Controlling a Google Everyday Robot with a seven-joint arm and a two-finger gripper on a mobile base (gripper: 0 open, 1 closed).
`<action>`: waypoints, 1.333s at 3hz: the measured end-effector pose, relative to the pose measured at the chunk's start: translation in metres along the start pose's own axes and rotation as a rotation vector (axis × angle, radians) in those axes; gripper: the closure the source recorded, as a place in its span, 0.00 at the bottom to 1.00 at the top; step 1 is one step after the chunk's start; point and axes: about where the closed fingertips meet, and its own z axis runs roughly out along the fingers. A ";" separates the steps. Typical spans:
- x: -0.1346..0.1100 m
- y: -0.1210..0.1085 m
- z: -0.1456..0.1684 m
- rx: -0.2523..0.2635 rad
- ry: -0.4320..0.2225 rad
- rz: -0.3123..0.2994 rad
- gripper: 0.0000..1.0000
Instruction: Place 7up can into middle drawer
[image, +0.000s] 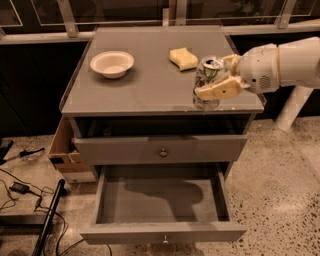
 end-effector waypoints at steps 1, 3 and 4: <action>0.014 0.016 0.002 -0.003 0.014 0.000 1.00; 0.088 0.083 0.020 -0.006 0.047 0.007 1.00; 0.145 0.114 0.043 -0.012 0.064 0.013 1.00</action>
Offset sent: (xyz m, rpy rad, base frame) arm -0.0852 -0.0002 -0.0975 -0.0283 0.0521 -0.0172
